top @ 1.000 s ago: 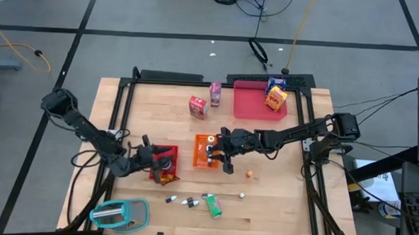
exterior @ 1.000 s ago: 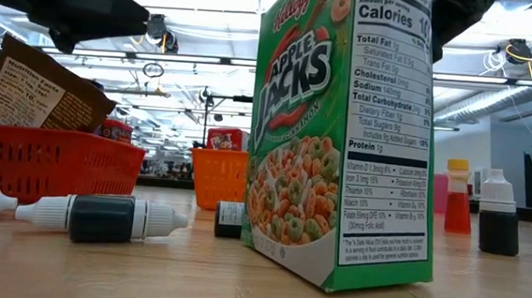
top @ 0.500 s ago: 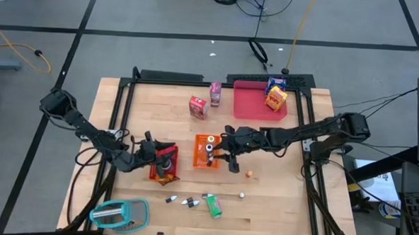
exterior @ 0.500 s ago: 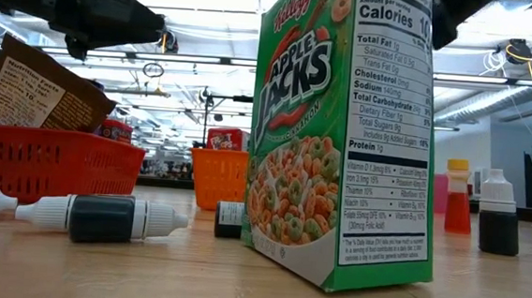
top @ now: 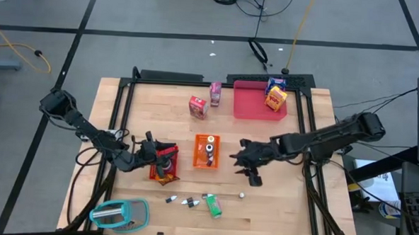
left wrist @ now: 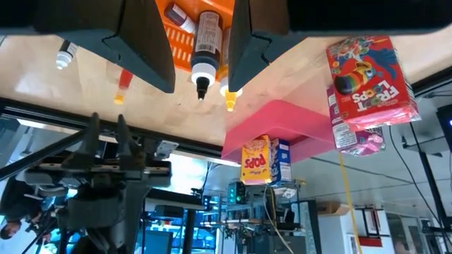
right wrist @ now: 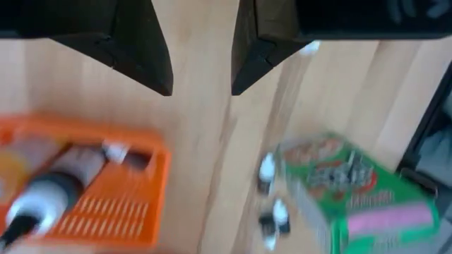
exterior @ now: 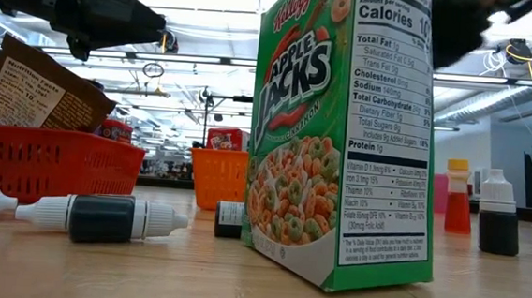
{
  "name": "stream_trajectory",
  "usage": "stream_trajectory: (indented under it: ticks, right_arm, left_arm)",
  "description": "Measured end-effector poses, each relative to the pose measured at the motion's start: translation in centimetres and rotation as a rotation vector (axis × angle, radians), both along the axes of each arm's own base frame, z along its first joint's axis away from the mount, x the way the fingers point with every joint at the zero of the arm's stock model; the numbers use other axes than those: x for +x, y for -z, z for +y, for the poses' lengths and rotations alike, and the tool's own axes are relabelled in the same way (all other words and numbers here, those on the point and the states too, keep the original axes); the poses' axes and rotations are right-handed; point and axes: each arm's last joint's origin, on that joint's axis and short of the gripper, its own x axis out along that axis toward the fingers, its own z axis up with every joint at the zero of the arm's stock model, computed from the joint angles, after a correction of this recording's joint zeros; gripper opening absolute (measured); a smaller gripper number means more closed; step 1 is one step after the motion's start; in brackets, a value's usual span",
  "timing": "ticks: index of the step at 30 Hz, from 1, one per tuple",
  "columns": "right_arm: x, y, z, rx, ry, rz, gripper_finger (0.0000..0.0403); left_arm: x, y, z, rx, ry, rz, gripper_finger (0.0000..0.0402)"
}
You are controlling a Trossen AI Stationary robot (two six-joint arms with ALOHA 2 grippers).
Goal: Pick & Place Kitchen Items
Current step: Put the small yellow food coloring bottle into the orange bin
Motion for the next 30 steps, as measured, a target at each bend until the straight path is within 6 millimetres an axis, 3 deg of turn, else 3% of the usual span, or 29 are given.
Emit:
stream_trajectory:
  ticks: [6,17,30]
  right_arm:
    - [-1.9,1.0,1.2,-0.065,0.117,0.174,0.0135]
    - [-3.8,3.9,2.0,-0.02,0.216,0.28,0.0138]
    - [-4.5,6.2,1.7,0.005,0.222,0.246,0.012]
  left_arm:
    - [0.0,0.0,0.0,0.0,0.001,0.0,0.0134]
    - [0.0,0.0,0.0,-0.001,0.001,0.0,0.0134]
    - [0.0,0.0,0.0,0.0,0.001,0.001,0.0134]
